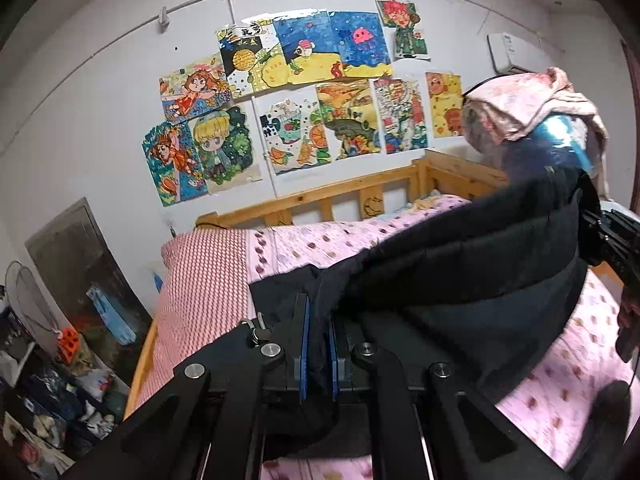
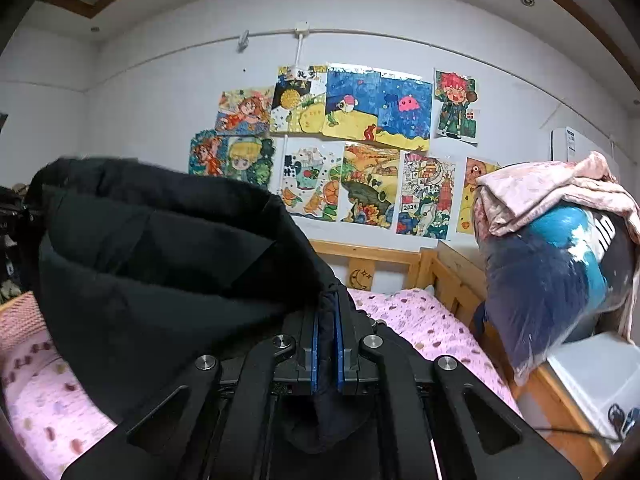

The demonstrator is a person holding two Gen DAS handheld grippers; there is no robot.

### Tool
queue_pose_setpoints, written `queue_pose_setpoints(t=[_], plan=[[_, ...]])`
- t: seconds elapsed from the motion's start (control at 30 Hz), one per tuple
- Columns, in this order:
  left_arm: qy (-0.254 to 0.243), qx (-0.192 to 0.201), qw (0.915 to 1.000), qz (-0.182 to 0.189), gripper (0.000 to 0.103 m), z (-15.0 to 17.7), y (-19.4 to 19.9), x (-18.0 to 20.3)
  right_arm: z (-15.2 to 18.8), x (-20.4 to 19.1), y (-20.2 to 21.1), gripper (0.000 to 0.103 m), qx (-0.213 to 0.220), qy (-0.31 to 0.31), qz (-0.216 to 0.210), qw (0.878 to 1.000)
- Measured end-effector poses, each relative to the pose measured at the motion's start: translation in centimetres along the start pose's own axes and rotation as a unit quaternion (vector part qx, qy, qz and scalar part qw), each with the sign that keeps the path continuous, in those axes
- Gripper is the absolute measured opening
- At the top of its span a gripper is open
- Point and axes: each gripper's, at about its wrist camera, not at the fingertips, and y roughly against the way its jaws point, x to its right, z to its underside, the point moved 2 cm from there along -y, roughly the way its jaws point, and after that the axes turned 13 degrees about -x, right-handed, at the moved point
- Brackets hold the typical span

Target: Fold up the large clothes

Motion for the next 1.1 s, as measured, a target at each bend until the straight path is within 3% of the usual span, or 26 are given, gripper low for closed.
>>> queue_pose_setpoints(t=[0.43,0.83,1.1], plan=[[0.009,-0.009,0.9988,-0.047,0.008,-6.6,-13.0,-0.7,-2.8,-0.3,-15.0,0.006,-0.051,0.009,0.042,0.998],[0.032,-0.063,0.9958,-0.059,0.008,-7.0,-24.6,-1.3,-2.5,-2.5,-25.5,0.006,-0.103,0.035,0.068,0.992],[0.040,-0.090,0.9938,-0.053,0.012,-6.1,-28.9,-1.1,-0.7,-3.4,-29.7,0.007,-0.139,0.031,0.066,0.988]])
